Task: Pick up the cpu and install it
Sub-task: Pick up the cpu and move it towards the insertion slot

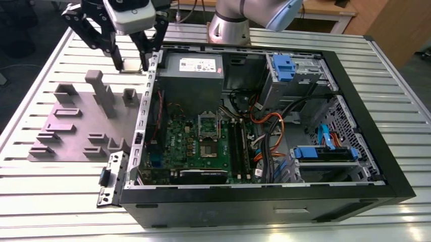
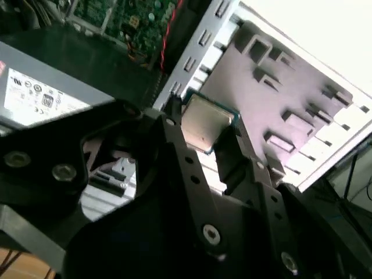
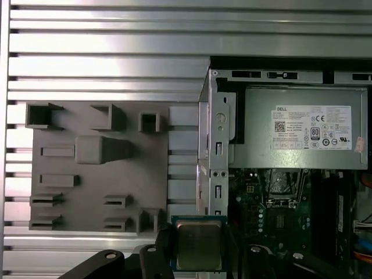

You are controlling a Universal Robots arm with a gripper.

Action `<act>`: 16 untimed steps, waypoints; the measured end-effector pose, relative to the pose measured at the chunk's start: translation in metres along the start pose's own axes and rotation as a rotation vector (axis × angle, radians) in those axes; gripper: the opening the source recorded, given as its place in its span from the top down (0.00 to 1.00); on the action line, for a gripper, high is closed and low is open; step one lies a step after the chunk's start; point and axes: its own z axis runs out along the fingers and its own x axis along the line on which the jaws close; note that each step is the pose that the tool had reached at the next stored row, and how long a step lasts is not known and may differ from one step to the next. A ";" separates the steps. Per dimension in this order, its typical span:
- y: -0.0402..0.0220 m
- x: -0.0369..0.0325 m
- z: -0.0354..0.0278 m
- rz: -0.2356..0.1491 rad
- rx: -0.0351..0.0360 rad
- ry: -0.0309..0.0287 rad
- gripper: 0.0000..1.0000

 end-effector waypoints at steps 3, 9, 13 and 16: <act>0.0000 -0.0066 0.0000 0.000 0.0001 0.0002 0.53; -0.0001 -0.0245 0.0003 0.001 -0.0014 0.0004 0.53; -0.0021 -0.0276 0.0004 0.001 -0.0014 0.0004 0.53; -0.0124 -0.0278 0.0016 0.001 -0.0014 0.0003 0.53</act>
